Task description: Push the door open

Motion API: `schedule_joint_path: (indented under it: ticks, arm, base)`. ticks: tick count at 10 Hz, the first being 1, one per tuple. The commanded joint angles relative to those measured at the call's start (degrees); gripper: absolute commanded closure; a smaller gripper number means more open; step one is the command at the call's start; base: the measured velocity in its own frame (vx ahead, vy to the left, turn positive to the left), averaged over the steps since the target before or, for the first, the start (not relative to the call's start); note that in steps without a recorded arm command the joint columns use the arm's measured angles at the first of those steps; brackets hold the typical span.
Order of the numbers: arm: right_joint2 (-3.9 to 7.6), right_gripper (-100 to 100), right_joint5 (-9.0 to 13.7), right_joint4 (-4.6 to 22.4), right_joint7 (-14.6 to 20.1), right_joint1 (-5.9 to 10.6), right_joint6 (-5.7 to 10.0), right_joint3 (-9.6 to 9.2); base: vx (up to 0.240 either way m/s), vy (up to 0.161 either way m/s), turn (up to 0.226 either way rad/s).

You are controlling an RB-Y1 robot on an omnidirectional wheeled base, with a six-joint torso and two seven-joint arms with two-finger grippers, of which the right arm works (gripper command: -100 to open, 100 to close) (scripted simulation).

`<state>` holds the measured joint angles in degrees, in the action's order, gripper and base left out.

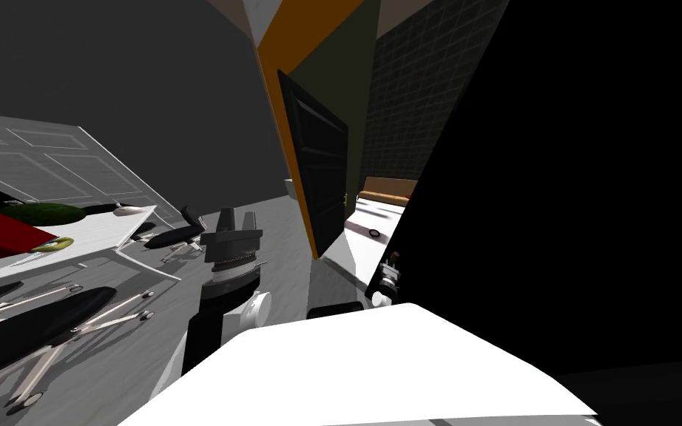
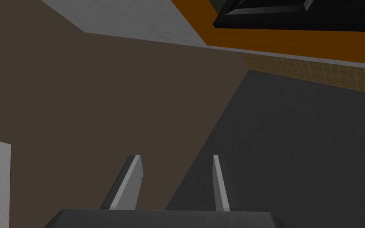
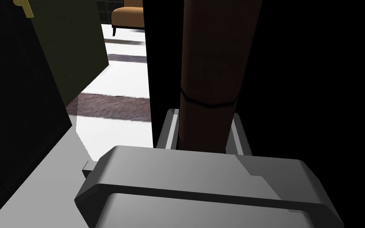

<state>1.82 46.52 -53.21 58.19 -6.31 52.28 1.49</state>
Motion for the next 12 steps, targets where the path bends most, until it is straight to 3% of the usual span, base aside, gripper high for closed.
schedule_joint_path:
  ticks: [1, 7, 12]
  arm:
    - [0.51, 100, 0.31, -0.19, -0.13, 0.17, 0.31, 0.63]
    - [1.89, 100, 2.79, 0.06, -0.87, 0.16, 0.89, 4.15]
    - [2.37, 100, 5.51, 0.33, -1.67, 0.15, 1.53, 8.01]
  base:
    - [0.173, -0.037, -0.041]
    - [0.191, -0.070, -0.046]
    - [0.215, -0.085, -0.071]
